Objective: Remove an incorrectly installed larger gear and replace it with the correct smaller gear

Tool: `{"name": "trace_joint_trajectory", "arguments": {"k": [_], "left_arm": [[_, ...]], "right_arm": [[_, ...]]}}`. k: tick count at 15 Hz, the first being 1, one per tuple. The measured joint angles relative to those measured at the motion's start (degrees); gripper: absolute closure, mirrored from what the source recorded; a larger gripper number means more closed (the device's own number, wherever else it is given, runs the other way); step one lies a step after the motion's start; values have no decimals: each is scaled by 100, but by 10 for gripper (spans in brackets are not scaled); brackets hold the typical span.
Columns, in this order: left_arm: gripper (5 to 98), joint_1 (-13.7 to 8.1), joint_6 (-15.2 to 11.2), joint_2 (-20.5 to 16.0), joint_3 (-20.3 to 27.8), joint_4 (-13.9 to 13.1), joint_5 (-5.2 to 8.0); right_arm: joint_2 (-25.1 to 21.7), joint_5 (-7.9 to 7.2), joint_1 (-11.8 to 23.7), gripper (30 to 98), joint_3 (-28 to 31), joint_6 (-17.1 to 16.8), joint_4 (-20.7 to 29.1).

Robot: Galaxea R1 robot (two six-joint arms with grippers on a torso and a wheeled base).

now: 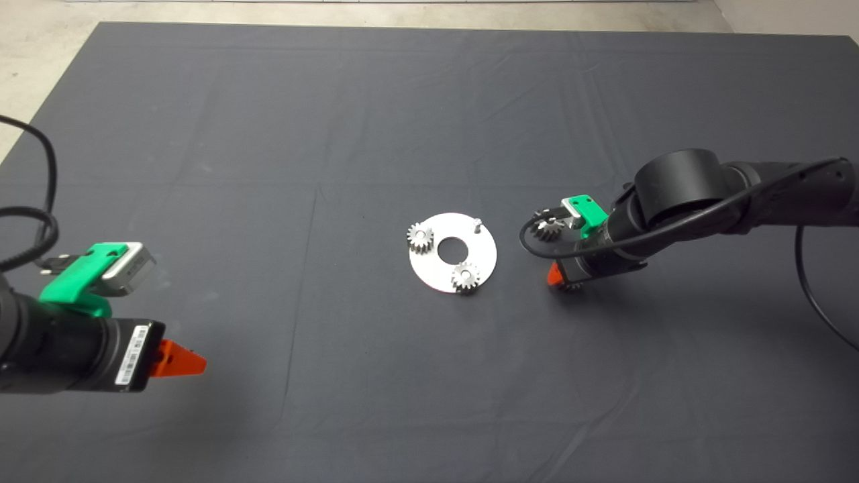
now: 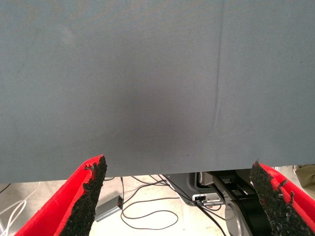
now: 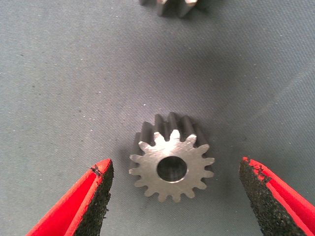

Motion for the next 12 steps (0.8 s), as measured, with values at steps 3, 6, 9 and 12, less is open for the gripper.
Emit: {"name": "trace_joint_trajectory", "arguments": {"k": [3, 6, 9, 12], "left_arm": [[292, 0, 0, 0, 0, 0, 2], [292, 0, 0, -2, 0, 0, 2], [292, 0, 0, -2, 0, 0, 1], [292, 0, 0, -2, 0, 0, 2]], "right_arm": [[0, 0, -52, 604, -5, 0, -9], [-2, 2, -52, 604, -9, 0, -13], [-2, 0, -52, 604, -9, 0, -15], [-2, 0, -52, 607, -9, 0, -15]]}}
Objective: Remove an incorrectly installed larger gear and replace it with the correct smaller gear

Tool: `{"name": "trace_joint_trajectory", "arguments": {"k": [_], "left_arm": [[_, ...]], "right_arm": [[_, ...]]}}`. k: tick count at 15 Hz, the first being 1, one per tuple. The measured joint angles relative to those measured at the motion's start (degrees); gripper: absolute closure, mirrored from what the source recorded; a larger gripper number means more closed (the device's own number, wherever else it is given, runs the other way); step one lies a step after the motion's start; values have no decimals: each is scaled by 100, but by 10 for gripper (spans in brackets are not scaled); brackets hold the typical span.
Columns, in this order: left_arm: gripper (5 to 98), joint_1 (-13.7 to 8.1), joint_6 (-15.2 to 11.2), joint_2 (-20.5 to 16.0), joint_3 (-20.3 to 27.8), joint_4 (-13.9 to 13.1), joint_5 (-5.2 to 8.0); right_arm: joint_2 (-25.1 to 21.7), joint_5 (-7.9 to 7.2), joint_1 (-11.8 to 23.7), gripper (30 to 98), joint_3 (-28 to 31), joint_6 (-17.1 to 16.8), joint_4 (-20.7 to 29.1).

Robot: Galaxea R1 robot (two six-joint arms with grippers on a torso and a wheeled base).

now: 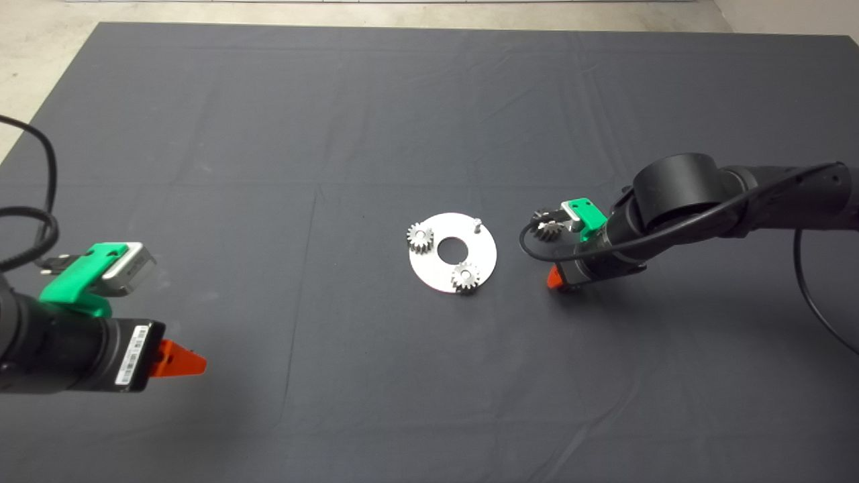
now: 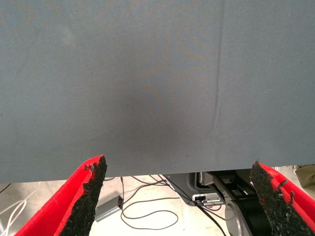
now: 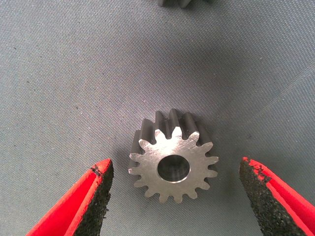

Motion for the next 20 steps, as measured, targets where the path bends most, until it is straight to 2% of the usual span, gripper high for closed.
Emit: {"name": "trace_joint_trajectory", "arguments": {"k": [2, 20], "left_arm": [[292, 0, 0, 0, 0, 0, 0], [292, 0, 17, 2, 0, 2, 0]], "right_arm": [[0, 2, 0, 626, 0, 0, 0], [9, 2, 0, 626, -182, 0, -88]]}}
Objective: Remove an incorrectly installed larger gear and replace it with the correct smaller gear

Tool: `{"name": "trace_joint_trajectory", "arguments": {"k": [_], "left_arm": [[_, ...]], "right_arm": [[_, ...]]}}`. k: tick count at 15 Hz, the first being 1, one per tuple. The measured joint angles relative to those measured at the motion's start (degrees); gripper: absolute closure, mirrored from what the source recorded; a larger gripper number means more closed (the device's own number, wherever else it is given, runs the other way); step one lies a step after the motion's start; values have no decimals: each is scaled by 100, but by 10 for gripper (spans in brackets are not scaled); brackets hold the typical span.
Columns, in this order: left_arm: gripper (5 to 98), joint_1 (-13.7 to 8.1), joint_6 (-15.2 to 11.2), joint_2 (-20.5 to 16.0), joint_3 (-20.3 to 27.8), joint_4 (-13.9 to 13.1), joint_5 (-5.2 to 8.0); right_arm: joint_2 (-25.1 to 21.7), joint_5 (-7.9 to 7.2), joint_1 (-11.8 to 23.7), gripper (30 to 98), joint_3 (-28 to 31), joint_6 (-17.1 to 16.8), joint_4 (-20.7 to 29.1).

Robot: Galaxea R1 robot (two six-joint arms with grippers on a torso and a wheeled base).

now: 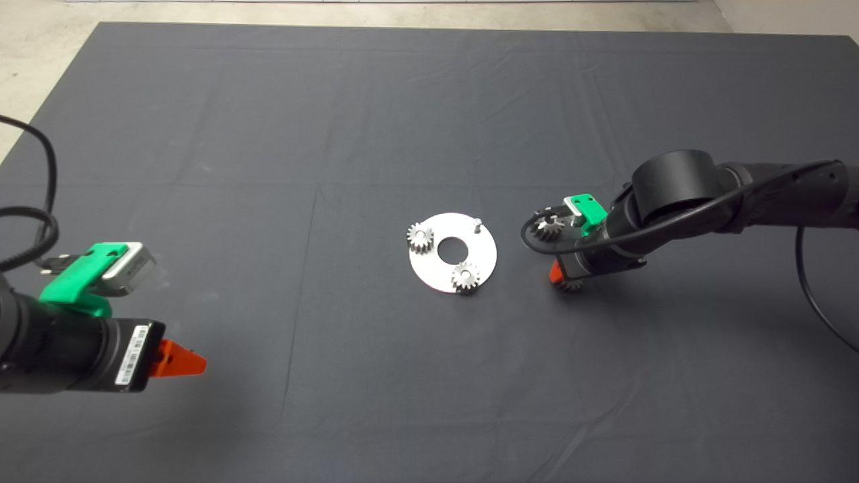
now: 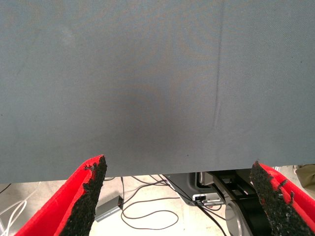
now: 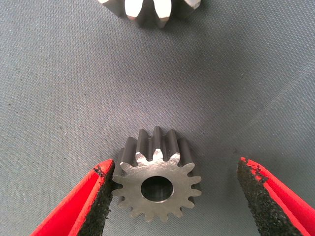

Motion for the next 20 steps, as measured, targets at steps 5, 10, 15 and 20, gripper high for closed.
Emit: {"name": "trace_joint_trajectory", "arguments": {"k": [5, 10, 15, 20], "left_arm": [[292, 0, 0, 0, 0, -2, 4], [292, 0, 1, 0, 0, 0, 12], [292, 0, 2, -2, 0, 0, 10], [292, 0, 0, 0, 0, -2, 10]], "right_arm": [[50, 2, 0, 626, -17, 0, -27], [102, 0, 0, 626, -22, 0, -33], [112, 0, -1, 626, -22, 1, -41], [112, 0, -2, 626, -22, 2, -41]]}}
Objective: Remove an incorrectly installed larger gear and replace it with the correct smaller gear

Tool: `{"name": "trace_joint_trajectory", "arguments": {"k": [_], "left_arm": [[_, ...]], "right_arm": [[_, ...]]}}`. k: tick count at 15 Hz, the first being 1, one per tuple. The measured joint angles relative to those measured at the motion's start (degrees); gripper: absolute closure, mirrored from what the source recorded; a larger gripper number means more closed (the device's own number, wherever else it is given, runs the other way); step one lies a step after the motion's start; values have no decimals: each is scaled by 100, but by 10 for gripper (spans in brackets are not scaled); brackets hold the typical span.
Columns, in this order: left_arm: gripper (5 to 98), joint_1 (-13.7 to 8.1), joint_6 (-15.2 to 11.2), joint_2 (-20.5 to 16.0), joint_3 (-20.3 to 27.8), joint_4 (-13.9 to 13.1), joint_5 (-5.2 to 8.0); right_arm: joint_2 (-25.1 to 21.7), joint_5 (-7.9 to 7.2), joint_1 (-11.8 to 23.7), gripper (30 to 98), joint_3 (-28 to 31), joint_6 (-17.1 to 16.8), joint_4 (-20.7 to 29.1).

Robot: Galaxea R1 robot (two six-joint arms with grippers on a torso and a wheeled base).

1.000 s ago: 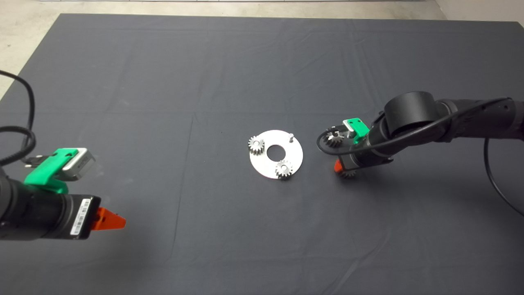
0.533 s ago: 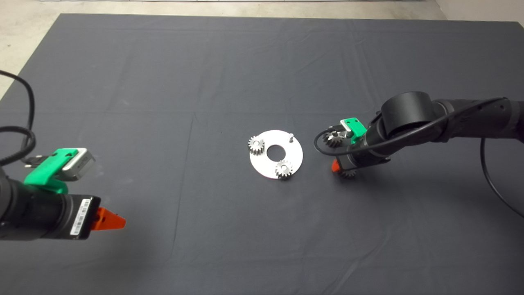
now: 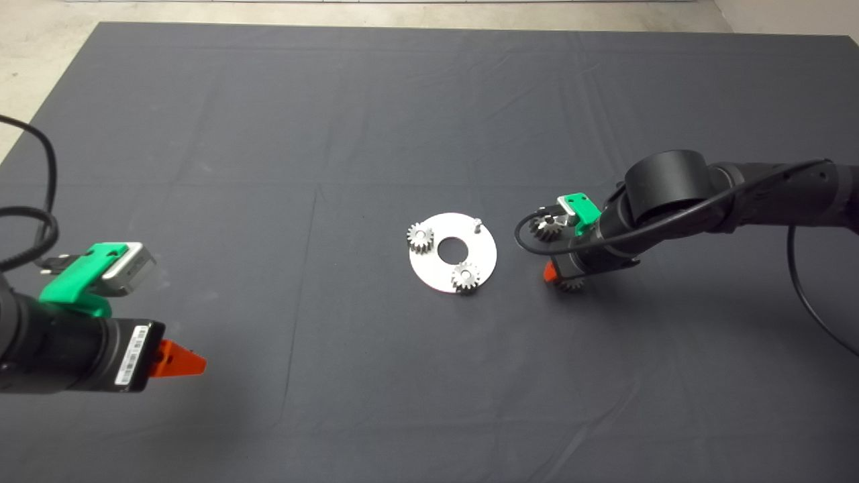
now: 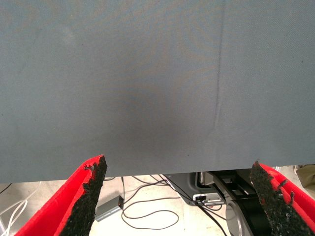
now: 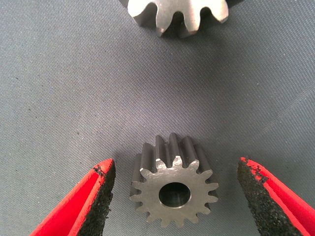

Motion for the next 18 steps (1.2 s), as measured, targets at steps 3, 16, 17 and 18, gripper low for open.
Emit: {"name": "trace_joint_trajectory", "arguments": {"k": [3, 16, 17, 18], "left_arm": [[292, 0, 1, 0, 0, 1, 1], [292, 0, 2, 0, 0, 2, 0], [292, 0, 0, 0, 0, 0, 0], [292, 0, 0, 0, 2, 2, 0]], "right_arm": [[0, 0, 0, 626, 0, 2, 2], [12, 2, -2, 626, -52, 6, 6], [12, 1, -1, 626, -55, 6, 11], [12, 2, -2, 626, -55, 6, 15]]}}
